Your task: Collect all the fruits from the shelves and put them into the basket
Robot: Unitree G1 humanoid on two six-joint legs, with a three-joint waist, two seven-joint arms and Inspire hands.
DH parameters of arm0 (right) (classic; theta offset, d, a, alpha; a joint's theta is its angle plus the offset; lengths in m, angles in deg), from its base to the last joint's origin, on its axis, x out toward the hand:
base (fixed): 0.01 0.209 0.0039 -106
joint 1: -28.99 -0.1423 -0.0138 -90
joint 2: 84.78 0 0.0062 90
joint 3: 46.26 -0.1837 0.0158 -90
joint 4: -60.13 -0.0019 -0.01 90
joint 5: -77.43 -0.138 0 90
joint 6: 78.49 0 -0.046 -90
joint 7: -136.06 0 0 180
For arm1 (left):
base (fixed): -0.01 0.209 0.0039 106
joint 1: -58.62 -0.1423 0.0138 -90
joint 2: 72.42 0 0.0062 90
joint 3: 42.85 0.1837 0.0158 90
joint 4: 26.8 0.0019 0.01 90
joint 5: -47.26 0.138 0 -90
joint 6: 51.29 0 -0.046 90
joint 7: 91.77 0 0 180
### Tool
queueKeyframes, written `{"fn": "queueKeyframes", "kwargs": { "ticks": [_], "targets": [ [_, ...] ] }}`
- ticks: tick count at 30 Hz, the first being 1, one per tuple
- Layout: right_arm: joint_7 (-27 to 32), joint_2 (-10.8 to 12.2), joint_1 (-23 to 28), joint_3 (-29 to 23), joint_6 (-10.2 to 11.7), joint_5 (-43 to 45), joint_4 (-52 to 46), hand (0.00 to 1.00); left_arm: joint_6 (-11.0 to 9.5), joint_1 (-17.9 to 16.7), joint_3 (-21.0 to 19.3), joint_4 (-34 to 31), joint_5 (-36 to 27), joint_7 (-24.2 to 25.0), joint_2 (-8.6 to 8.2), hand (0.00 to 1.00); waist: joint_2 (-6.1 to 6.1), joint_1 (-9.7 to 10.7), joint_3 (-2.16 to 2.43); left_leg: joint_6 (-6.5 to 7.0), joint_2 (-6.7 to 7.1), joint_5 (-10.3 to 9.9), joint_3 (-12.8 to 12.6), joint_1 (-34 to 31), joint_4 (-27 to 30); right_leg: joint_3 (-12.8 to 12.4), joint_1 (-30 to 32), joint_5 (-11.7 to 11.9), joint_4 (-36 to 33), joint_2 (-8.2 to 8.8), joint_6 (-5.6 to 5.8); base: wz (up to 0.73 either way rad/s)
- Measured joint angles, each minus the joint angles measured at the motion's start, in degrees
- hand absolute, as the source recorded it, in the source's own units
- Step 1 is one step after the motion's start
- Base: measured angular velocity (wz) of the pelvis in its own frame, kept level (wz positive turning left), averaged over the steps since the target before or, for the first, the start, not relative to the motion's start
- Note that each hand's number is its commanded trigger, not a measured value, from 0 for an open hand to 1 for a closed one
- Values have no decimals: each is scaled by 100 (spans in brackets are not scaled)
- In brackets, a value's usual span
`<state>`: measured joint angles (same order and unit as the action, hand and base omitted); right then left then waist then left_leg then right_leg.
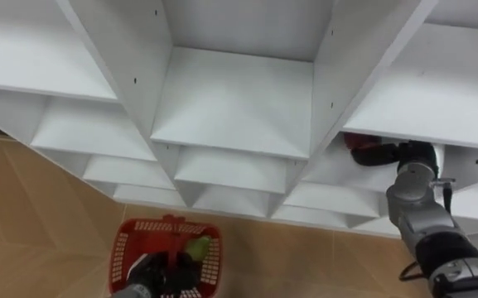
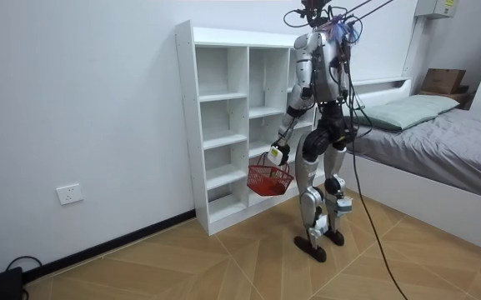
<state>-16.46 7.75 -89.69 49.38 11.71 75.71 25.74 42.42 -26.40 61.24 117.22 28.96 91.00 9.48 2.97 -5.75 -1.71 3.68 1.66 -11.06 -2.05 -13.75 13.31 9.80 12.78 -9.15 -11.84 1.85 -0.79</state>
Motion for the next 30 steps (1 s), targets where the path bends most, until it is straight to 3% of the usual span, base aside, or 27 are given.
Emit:
{"fn": "queueKeyframes", "kwargs": {
  "ticks": [6, 8, 10, 11, 13, 16, 25, 30],
  "targets": [
    [0, -34, -35, -1, 52, 86, 161, 0, -51, 127, 32, 133, -16, 0, 7, 100, 9, -131, -18, -18, -12, 13, 160, -58, -6, 142, 165, -4, -178, 1, 2, 0],
    [-4, -59, -75, -3, 123, 236, 213, 0, -52, 140, 28, 146, -12, 1, 15, 100, 8, -162, -24, -35, -10, 24, 506, -53, -7, 184, 345, -9, -495, 2, 3, -15],
    [-16, -76, -80, -4, 179, 255, 217, 0, -77, 185, 27, 166, -8, 1, 24, 100, 27, -219, -80, -39, 9, 25, 975, -18, -7, 129, 593, -90, -618, -43, -8, -26],
    [-21, -77, -142, 2, 219, 253, 219, 0, -137, 211, 10, 175, -7, 4, 65, 100, 93, -270, -128, -55, 52, 15, 999, -50, -4, 64, 651, 304, -47, -39, -161, -24],
    [-22, -121, -196, 12, 253, 256, 255, 0, -164, 251, -56, 316, 45, 21, 1, 100, 11, -204, -163, -136, -16, 31, 838, -96, -42, 289, 618, 438, -68, -32, -183, -4],
    [-16, -135, -198, 42, 274, 352, 288, 0, -167, 332, -54, 393, 23, 64, -8, 100, 13, -177, -164, -136, -108, 39, 305, -96, -94, 291, 612, 436, -69, -57, -181, 14],
    [-126, -134, -322, 451, 273, 431, 398, 0, -148, 394, -25, 423, 6, 132, 112, 100, 18, -267, -147, -117, -91, 50, 234, -120, -33, 420, 599, 438, -80, -21, -183, 5],
    [-346, -134, -322, 692, 228, 431, 417, 0, -140, 385, -24, 582, 5, 164, 107, 100, -22, -269, -83, -118, -92, 53, 230, -156, 52, 448, 589, 460, -93, -16, -219, 2]
  ]
}}
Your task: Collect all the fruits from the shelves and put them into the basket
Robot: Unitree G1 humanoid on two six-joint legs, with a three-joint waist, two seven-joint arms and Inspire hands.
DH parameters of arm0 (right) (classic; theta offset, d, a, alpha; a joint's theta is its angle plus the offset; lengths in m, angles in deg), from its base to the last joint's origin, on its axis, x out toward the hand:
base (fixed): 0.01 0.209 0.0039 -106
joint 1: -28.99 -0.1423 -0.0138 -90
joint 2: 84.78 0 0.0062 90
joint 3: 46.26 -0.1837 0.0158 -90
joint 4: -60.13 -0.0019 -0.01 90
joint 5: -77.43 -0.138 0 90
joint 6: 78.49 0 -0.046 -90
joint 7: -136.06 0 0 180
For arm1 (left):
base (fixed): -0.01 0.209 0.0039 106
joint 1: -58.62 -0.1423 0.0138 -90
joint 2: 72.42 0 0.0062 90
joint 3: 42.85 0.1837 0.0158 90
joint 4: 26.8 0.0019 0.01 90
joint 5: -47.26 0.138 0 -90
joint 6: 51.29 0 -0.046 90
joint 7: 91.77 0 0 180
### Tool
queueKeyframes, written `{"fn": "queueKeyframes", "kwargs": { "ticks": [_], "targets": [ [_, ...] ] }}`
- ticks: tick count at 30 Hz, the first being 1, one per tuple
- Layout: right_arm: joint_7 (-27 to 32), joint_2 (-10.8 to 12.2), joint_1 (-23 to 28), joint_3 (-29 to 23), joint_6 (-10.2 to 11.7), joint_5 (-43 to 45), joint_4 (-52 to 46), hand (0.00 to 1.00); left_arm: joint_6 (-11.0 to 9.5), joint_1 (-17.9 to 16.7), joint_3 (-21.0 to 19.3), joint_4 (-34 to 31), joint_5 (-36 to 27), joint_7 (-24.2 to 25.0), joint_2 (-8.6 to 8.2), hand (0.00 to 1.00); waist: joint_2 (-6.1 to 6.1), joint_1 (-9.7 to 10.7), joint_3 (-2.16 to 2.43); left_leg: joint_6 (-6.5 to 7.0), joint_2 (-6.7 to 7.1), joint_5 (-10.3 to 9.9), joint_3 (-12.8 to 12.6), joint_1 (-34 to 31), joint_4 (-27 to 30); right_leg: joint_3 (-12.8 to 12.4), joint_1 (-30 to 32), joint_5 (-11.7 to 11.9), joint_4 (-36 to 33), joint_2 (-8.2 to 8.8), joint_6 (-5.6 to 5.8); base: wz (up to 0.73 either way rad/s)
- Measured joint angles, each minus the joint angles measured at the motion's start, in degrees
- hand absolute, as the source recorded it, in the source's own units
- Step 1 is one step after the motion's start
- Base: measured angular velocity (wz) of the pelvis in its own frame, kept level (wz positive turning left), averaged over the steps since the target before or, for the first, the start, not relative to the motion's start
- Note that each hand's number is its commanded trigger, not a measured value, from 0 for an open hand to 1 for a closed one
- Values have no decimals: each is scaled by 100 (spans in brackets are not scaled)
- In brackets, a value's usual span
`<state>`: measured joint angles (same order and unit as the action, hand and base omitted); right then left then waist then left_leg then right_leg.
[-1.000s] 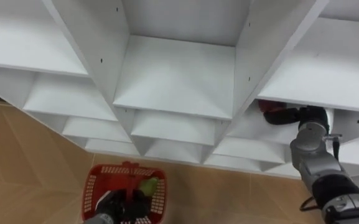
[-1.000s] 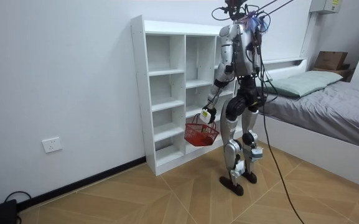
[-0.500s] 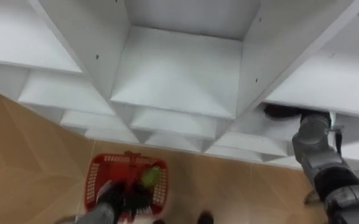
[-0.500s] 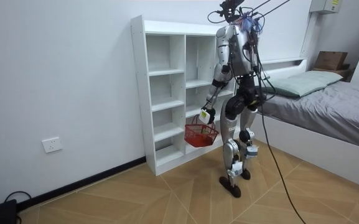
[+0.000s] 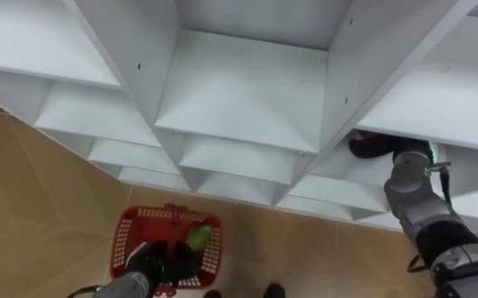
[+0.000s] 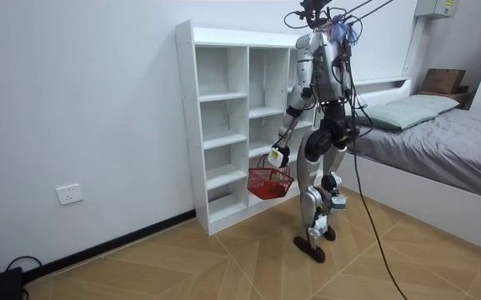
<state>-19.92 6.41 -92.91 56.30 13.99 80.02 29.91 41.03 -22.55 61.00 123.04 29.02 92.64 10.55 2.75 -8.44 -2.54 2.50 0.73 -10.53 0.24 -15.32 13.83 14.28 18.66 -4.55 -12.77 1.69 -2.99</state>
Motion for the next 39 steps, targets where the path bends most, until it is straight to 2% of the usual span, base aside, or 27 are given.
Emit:
{"fn": "queueKeyframes", "kwargs": {
  "ticks": [4, 10, 11, 12, 15, 21, 39],
  "targets": [
    [-183, 4, 1, 105, -11, 48, 26, 0, 10, -38, 2, 48, 0, 0, 0, 100, -41, 0, 48, 1, 1, 3, -3, 16, 103, 7, -57, 13, -34, 13, -19, 2],
    [-220, 4, 3, 138, -10, 273, 26, 0, 10, -85, 3, 49, 1, -6, 0, 100, -42, -5, 54, -11, 7, 59, -37, 45, 110, 8, -71, 48, -97, 37, -54, 0],
    [-220, 4, 3, 138, -10, 277, 26, 22, 10, -86, 4, 50, 0, -3, 0, 100, -41, -7, 55, -17, 6, 73, -60, 45, 103, 7, -69, 48, -95, 40, -56, 0],
    [-220, 4, 2, 138, -10, 279, 26, 71, 10, -85, 11, 55, -1, 7, 0, 100, -41, -9, 55, -19, 4, 79, -74, 46, 99, 6, -69, 49, -95, 41, -58, 0],
    [-222, 4, 2, 153, -10, 413, 27, 100, 10, -85, 85, 91, 2, 110, 0, 100, -41, -11, 55, -29, -13, 113, -162, 47, 91, 2, -56, 70, -97, 41, -80, 0],
    [-325, -4, -10, 153, -10, 543, 34, 100, 10, -85, 198, 108, 14, 140, -3, 100, -41, -12, 55, -29, -12, 126, -193, 27, 82, 8, -21, 72, -114, 52, -82, 0],
    [-348, -9, -15, 134, 6, 446, 107, 100, -23, -43, 199, 156, 3, 150, -1, 100, -4, -9, 46, -15, -5, 136, -242, 6, 90, 13, -6, 69, -117, 73, -75, 0]
  ]
}}
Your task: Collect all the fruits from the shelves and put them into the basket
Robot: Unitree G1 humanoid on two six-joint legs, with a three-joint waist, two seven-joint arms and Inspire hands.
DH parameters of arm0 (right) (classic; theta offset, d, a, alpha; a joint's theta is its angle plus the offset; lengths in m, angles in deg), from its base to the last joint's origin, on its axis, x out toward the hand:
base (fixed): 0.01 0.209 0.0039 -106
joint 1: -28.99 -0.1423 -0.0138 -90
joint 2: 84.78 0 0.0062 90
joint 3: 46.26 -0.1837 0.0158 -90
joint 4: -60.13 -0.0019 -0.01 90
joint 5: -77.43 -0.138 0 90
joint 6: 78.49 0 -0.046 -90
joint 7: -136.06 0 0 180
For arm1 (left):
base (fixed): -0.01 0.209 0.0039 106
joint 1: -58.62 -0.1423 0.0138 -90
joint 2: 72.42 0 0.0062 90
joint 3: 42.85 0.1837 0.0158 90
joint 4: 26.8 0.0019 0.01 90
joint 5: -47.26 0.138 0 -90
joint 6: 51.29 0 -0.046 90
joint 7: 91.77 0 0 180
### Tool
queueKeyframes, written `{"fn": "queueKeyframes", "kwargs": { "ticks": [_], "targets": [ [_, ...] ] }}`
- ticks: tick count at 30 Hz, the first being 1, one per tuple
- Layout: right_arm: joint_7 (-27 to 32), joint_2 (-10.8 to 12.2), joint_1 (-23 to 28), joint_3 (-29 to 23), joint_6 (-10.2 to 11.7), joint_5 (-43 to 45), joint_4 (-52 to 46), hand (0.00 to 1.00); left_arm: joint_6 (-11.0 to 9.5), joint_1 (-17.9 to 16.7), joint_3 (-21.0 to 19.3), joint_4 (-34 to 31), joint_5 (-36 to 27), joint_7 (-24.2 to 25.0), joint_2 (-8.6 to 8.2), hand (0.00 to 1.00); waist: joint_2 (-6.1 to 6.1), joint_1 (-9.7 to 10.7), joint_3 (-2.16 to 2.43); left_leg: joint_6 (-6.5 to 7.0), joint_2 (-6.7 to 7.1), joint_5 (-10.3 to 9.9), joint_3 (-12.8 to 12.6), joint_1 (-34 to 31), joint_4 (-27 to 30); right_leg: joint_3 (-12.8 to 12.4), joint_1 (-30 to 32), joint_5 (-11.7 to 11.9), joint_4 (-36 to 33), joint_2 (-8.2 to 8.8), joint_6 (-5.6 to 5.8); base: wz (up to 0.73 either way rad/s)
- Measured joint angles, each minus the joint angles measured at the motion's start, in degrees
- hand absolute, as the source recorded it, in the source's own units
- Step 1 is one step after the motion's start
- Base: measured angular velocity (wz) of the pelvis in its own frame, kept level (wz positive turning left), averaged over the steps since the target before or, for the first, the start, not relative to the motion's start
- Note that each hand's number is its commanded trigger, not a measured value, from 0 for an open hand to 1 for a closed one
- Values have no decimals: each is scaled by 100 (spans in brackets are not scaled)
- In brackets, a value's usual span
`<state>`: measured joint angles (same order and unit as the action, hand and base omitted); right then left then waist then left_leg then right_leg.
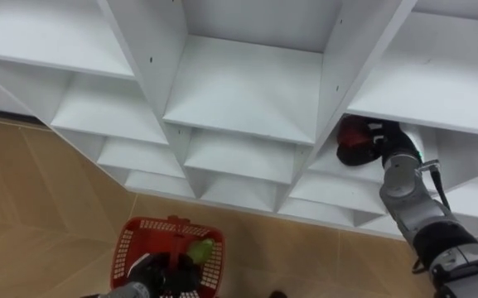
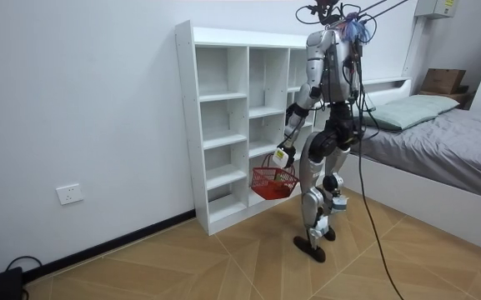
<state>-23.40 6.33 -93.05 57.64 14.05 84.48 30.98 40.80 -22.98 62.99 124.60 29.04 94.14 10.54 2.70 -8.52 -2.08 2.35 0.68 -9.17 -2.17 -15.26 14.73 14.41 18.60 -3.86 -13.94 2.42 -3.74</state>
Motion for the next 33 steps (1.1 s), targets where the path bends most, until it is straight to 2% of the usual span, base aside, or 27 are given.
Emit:
{"fn": "queueKeyframes", "kwargs": {
  "ticks": [15, 22, 28, 33],
  "targets": [
    [-6, 1, 0, 0, 36, -68, 3, 100, -21, 26, -2, 145, 2, 77, 1, 100, 15, 8, -3, 1, -5, 0, -36, -3, -2, -2, 0, -1, 17, 0, 4, 0],
    [3, 4, 29, 36, 31, 1, -133, 100, -15, 54, 5, -81, -14, -75, 3, 100, 16, 62, 6, 1, -8, 0, -53, 4, -8, -23, -6, 4, 25, -7, 11, 0],
    [49, 53, 621, 34, 34, 13, -875, 100, -13, 68, -40, -84, -10, -115, -106, 100, 8, 70, 19, 1, -19, 0, -238, 244, -34, -90, -200, -20, 26, -6, 44, -6],
    [-75, 95, 1272, 76, -13, 8, -1817, 100, 13, -7, -9, -352, -34, -274, -169, 100, 5, 269, 72, 2, -14, -1, -262, 590, -174, -94, -502, -61, 47, -9, 75, 1]
  ]
}}
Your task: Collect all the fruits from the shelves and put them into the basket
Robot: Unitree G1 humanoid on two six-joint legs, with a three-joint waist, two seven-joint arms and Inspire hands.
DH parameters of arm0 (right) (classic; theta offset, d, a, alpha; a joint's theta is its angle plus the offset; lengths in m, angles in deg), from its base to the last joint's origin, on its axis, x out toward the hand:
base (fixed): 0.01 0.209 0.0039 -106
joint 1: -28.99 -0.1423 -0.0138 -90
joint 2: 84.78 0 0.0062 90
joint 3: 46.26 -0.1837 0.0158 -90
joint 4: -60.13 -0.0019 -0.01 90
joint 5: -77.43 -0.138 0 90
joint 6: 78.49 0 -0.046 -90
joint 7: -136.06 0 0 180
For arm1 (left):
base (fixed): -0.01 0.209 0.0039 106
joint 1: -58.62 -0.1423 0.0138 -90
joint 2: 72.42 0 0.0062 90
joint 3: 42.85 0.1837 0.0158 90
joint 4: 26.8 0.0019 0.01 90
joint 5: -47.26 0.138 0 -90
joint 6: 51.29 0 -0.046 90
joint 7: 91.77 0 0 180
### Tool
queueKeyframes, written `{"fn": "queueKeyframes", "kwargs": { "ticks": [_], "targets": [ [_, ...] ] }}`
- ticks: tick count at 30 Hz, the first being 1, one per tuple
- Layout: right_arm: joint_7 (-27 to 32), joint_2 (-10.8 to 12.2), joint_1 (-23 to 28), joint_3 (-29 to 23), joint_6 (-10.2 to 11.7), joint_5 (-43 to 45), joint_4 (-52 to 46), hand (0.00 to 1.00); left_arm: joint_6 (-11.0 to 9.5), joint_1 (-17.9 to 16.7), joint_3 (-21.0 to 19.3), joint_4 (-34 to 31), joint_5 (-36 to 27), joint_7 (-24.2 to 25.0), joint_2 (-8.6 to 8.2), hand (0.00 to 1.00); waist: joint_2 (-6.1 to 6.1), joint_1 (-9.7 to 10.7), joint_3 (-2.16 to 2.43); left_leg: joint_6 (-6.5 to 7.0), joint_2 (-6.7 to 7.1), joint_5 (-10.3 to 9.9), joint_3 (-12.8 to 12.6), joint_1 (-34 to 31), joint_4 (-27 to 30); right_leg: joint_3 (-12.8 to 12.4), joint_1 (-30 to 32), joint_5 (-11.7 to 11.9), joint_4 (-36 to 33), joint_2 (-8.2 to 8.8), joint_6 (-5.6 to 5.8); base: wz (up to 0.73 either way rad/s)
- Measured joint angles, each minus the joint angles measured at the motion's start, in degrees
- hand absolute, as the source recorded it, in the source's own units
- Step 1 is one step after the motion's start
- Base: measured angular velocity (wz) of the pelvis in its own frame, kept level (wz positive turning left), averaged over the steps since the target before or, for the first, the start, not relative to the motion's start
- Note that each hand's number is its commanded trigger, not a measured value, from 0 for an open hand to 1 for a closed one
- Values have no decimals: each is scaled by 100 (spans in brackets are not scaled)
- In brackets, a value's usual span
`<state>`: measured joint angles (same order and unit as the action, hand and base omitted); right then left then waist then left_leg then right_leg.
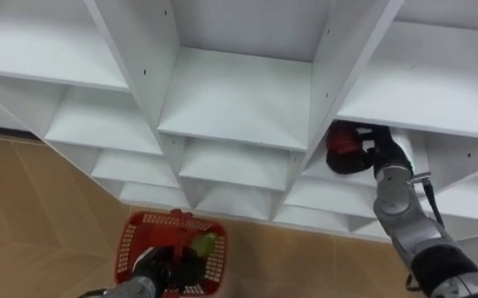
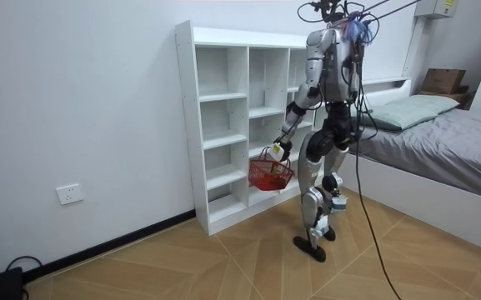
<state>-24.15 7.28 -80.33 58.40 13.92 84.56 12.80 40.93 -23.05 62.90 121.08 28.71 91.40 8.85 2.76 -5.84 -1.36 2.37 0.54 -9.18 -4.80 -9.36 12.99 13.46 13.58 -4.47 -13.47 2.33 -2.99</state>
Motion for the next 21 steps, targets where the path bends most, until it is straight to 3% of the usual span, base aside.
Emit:
{"fn": "queueKeyframes", "kwargs": {
  "ticks": [2, 3, 6, 11, 15, 19, 21],
  "targets": [
    [-40, 75, 319, 45, -3, -10, -115, 100, -2, -129, 1, -114, -11, -96, -22, 100, -3, 79, 138, 1, 2, -1, -27, 326, -162, -23, -254, -54, 18, -9, 21, -5],
    [-79, 95, 448, 66, -12, -47, -129, 100, -1, -178, 16, -135, -27, -136, -22, 100, -3, 80, 170, 3, -3, -3, -81, 519, -252, -105, -378, -83, 18, -32, 35, -18],
    [-154, 169, 727, 109, -165, 20, -437, 100, 1, -300, 19, -190, -102, -142, -6, 100, -22, 96, 209, 5, -20, -6, -193, 769, -380, -182, -543, -105, 79, -67, 40, -24],
    [-254, 244, 1142, 158, -258, 279, -907, 100, 18, -431, 17, -329, -92, -132, -102, 100, -44, 215, 196, 8, -35, -14, -246, 1043, -442, -196, -781, -102, 81, -88, 36, -3],
    [-472, 287, 1336, 154, -255, 499, -1215, 100, 18, -431, -2, -378, -93, -12, -113, 100, -87, 263, 145, 9, -45, -27, -274, 1199, -505, -225, -921, -112, 106, -109, 45, -2],
    [-650, 300, 1573, 151, -256, 556, -1589, 100, 20, -443, -34, -389, -95, 118, -105, 100, -92, 282, 136, 4, -63, -39, -282, 1248, -528, -223, -992, -109, 185, -135, 44, 0],
    [-704, 305, 1623, 151, -256, 556, -1684, 100, 21, -444, -34, -390, -96, 154, -111, 100, -106, 302, 110, 0, -69, -48, -287, 1295, -536, -225, -1037, -112, 190, -141, 46, 0]
  ]
}}
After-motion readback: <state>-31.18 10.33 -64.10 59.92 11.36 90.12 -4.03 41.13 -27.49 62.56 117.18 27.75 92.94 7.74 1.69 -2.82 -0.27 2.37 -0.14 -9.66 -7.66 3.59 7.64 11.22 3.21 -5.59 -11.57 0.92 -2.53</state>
